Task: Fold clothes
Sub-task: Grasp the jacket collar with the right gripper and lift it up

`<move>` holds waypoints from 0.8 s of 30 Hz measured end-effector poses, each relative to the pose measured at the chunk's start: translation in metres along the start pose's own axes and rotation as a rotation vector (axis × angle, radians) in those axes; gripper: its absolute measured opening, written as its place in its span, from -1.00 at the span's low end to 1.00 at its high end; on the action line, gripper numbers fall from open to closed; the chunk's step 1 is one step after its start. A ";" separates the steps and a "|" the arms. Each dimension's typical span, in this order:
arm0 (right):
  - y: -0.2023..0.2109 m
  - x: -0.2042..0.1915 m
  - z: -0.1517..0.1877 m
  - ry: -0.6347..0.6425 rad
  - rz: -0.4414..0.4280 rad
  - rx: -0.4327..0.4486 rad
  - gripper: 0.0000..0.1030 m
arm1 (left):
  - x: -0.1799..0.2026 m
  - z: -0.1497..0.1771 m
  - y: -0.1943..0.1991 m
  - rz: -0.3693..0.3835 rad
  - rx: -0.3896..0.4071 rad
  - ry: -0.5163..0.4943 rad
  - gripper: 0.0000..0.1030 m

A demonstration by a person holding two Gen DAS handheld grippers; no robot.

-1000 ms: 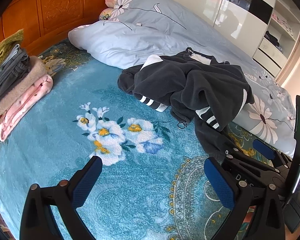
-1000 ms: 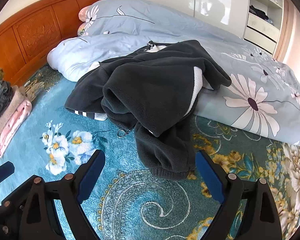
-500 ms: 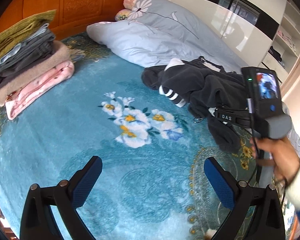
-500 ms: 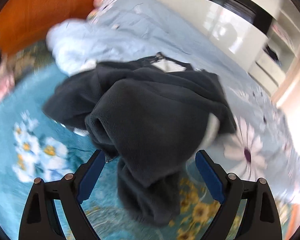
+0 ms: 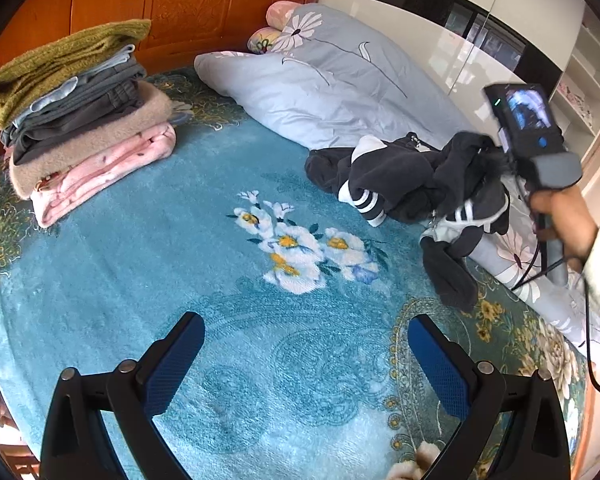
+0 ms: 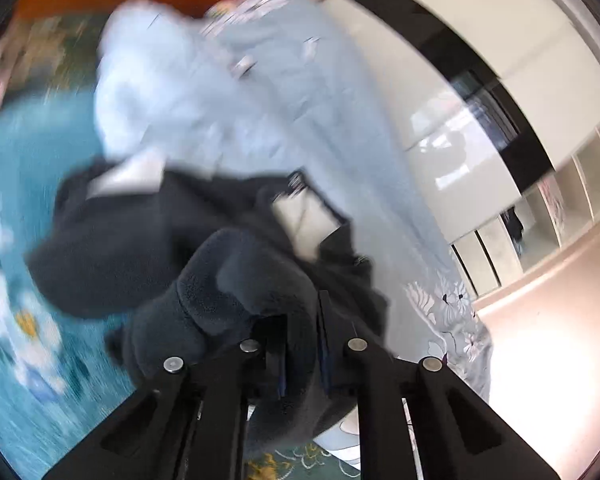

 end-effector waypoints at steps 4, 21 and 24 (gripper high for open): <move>0.046 0.041 -0.014 -0.234 -0.075 0.062 -0.79 | 0.001 0.000 0.011 0.021 0.008 0.008 1.00; 0.355 0.080 -0.123 -0.286 -0.269 0.651 -0.81 | -0.033 -0.029 0.107 0.025 0.232 0.104 1.00; 0.401 0.083 -0.127 -0.270 -0.294 0.729 -0.81 | -0.029 -0.030 0.121 0.034 0.246 0.058 1.00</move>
Point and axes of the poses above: each gripper's, at about its wrist camera, not at the fingertips, and y roughly against the way its jaws point, x to its right, z to its underside, the point moved 9 cm from there along -y, roughly the way its jaws point, and after that the axes turned 1 degree about -x, right-handed, at the moved point
